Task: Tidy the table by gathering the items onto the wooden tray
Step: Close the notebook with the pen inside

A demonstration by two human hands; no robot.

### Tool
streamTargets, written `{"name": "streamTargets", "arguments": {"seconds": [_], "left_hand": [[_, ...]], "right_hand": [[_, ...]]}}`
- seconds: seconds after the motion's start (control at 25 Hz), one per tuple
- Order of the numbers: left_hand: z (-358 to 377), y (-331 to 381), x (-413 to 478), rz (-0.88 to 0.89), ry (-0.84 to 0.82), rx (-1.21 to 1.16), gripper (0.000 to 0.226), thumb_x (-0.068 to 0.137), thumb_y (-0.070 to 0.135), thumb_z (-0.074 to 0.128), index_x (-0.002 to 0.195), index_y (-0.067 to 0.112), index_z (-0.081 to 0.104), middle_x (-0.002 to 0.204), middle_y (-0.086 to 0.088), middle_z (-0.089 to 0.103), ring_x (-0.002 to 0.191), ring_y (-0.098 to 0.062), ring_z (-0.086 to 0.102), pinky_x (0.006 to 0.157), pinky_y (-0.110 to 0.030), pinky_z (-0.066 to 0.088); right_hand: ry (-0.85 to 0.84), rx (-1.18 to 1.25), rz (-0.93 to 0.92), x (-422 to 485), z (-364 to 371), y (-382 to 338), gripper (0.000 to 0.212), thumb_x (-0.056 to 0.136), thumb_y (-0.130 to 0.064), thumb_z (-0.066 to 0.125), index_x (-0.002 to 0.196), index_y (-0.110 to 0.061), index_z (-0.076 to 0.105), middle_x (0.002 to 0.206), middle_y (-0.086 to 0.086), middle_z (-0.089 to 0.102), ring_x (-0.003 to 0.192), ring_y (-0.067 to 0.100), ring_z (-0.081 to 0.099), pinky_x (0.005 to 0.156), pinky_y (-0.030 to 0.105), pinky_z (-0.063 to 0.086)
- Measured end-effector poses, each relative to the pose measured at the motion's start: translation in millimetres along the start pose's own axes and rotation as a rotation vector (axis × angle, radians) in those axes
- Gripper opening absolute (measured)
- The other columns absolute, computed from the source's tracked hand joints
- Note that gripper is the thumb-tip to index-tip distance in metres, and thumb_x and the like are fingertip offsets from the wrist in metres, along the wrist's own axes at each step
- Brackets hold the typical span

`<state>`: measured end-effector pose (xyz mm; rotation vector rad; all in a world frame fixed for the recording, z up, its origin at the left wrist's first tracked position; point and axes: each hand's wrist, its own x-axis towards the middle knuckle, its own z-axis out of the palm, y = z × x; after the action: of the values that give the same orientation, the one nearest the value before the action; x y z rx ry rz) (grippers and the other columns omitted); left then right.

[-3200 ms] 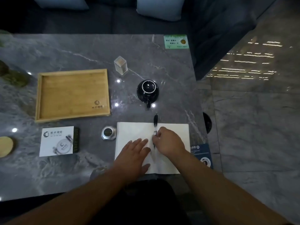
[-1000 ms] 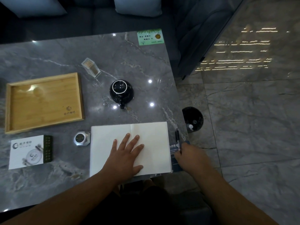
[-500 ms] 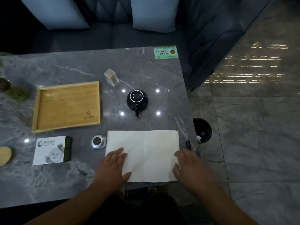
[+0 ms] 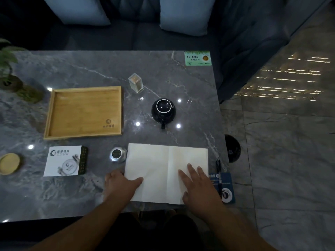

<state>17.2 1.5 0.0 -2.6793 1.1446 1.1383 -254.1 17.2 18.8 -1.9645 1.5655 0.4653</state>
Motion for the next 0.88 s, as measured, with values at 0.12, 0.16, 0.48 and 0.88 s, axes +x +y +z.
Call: {"name": "streamTargets", "arguments": {"seconds": [0.12, 0.16, 0.48, 0.88], "left_hand": [[-3, 5, 7, -0.059, -0.072, 0.035, 0.083, 0.062, 0.067, 0.077, 0.124, 0.013, 0.069, 0.126, -0.016, 0.068, 0.114, -0.036, 0.065, 0.098, -0.047, 0.055], [-3, 7, 9, -0.072, -0.108, 0.024, 0.085, 0.061, 0.066, 0.077, 0.125, 0.01, 0.069, 0.127, -0.018, 0.069, 0.115, -0.037, 0.065, 0.099, -0.046, 0.055], [-3, -1, 11, -0.011, -0.221, -0.287, 0.024, 0.089, 0.028, 0.079, 0.107, 0.015, 0.07, 0.115, -0.016, 0.076, 0.082, -0.022, 0.067, 0.076, -0.034, 0.051], [-50, 32, -13, 0.327, -0.018, 0.05, 0.037, 0.087, 0.042, 0.07, 0.12, 0.028, 0.066, 0.107, -0.004, 0.077, 0.097, -0.03, 0.07, 0.077, -0.035, 0.048]], "right_hand": [[0.007, -0.007, 0.007, 1, 3, -1, 0.078, 0.096, -0.034, 0.046, 0.161, -0.035, 0.004, 0.17, 0.004, -0.012, 0.155, 0.035, -0.01, 0.124, 0.048, 0.005], [0.007, -0.006, 0.011, 1, 3, -1, 0.078, 0.096, -0.034, 0.046, 0.161, -0.035, 0.003, 0.17, 0.004, -0.013, 0.155, 0.035, -0.01, 0.124, 0.048, 0.005], [0.03, 0.021, 0.021, 0, 7, 0, 0.076, 0.096, -0.036, 0.045, 0.16, -0.037, 0.005, 0.17, 0.001, -0.012, 0.155, 0.032, -0.012, 0.123, 0.046, 0.001], [0.133, 0.101, -0.061, 17, -6, -18, 0.071, 0.093, -0.032, 0.049, 0.159, -0.028, 0.021, 0.168, 0.007, 0.019, 0.152, 0.027, 0.019, 0.124, 0.036, 0.009]]}}
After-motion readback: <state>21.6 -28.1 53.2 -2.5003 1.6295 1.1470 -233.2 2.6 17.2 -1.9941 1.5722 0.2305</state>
